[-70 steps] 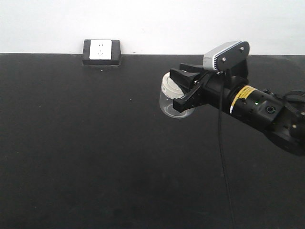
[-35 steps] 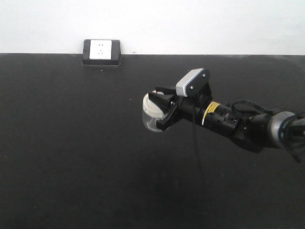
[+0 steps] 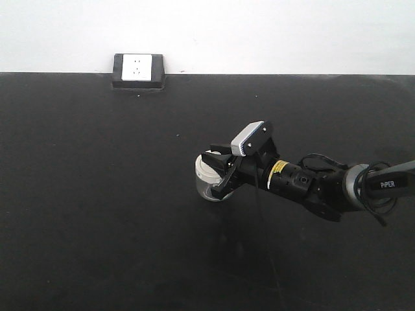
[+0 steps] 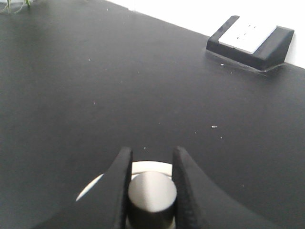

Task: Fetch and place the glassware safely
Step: 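Lower the held jar onto the black bench with the right gripper, then open the right gripper and withdraw it from the jar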

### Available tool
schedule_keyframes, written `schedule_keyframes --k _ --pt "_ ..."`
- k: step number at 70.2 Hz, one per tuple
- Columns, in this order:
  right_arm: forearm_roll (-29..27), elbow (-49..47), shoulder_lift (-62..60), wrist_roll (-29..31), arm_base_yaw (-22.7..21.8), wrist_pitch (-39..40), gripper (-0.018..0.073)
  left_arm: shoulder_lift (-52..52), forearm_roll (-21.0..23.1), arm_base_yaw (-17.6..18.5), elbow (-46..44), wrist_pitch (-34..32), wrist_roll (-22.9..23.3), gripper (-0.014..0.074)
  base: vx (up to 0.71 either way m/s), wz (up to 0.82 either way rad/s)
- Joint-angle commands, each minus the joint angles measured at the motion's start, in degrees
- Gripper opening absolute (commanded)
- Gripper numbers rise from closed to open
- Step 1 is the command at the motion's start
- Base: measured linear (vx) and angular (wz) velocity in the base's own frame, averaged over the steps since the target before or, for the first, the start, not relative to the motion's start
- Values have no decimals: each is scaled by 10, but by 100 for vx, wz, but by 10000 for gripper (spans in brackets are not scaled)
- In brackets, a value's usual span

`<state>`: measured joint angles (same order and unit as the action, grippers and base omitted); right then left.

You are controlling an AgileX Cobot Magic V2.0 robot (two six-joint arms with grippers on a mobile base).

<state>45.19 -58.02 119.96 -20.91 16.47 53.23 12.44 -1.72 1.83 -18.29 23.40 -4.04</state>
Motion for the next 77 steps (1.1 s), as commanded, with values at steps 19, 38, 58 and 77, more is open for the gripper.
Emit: schedule_keyframes --k 19,38,58,77 --pt "-29 -15 -17 4 -3 50 20 7 3 2 -15 -41 2 -7 0 0" --pt "-24 -15 -24 -6 -3 50 302 7 3 2 -15 -41 2 -7 0 0" --pt "-25 -13 -66 -8 -3 19 703 7 3 2 -15 -41 2 -7 0 0" --pt "-42 40 -158 -46 -3 -62 662 7 3 2 -15 -41 2 -7 0 0"
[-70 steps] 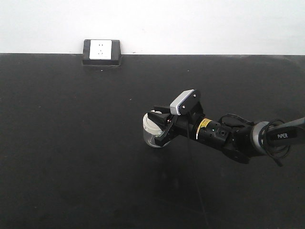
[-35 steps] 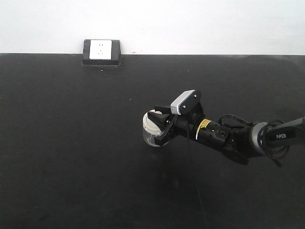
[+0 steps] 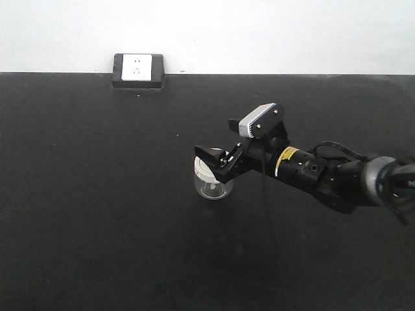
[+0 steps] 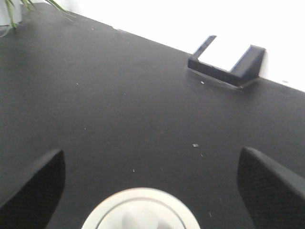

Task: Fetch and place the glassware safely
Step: 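Open the right gripper and withdraw it from the jar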

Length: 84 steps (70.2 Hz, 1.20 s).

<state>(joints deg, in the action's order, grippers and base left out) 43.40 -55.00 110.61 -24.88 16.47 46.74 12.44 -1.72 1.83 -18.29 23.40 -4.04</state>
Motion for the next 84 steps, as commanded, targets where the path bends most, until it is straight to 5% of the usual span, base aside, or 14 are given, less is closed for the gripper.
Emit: schedule_keyframes --k 1,12,25,56,84 --pt "-28 15 -71 -7 -3 -3 651 7 3 2 -15 -41 2 -7 0 0" --pt "-90 79 -156 -7 -3 -79 446 7 3 2 -15 -41 2 -7 0 0" --pt "-181 149 -276 14 -3 -149 -19 7 3 2 -15 -41 2 -7 0 0" --pt "-317 295 -555 120 -3 -295 -3 7 3 2 -15 -41 2 -7 0 0" --pt "-316 354 -788 148 -3 -463 -3 7 3 2 -15 -41 2 -7 0 0"
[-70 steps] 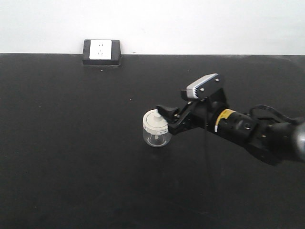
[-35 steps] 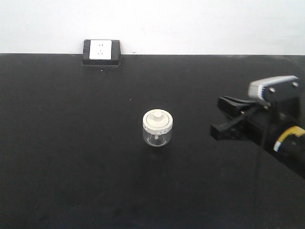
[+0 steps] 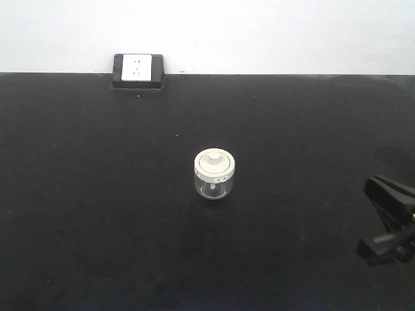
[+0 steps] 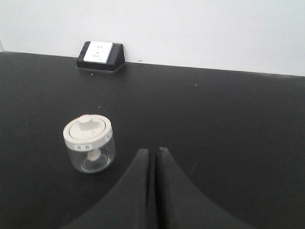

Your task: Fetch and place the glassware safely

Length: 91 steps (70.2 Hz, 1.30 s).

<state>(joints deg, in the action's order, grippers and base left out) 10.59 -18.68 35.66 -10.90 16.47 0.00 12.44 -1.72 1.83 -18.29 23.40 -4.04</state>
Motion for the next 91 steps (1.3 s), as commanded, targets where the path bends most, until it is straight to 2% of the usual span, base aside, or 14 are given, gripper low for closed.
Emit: schedule_keyframes --k 1,10,30,91 --pt "15 -7 -45 8 -3 4 -3 7 3 2 -15 -41 2 -7 0 0" --pt "32 17 -102 10 -3 -5 -3 7 3 2 -15 -41 2 -7 0 0" --pt "32 55 -186 10 -3 -8 -3 7 3 2 -15 -41 2 -7 0 0" --pt "32 55 -187 10 -3 -9 -3 7 3 2 -15 -41 2 -7 0 0"
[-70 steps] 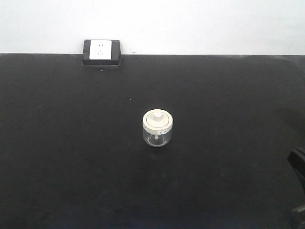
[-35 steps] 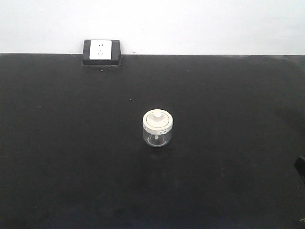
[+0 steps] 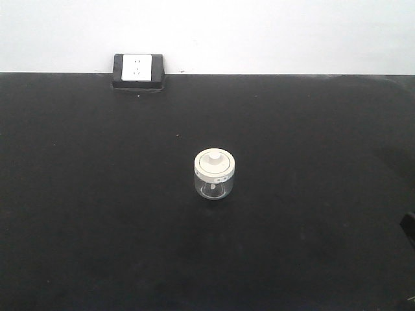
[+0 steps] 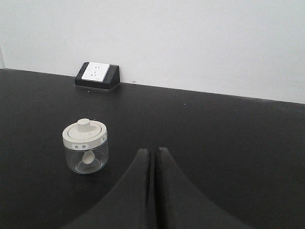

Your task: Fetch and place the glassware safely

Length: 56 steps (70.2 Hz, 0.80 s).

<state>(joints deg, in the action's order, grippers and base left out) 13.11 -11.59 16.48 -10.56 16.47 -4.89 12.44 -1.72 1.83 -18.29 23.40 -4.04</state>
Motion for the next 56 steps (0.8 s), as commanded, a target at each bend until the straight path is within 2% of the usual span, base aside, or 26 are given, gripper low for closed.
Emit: schedule_keyframes --k 1,28,44,56 --pt "6 -15 5 6 -3 40 -3 7 3 2 -15 -41 2 -7 0 0" --pt "6 -15 5 6 -3 40 -3 -19 4 2 -7 -43 4 -7 0 0" --pt "6 -15 5 6 -3 40 -3 -119 49 2 77 -46 6 -7 0 0" --pt "6 -15 5 6 -3 40 -3 -136 48 1 146 -67 6 -7 0 0"
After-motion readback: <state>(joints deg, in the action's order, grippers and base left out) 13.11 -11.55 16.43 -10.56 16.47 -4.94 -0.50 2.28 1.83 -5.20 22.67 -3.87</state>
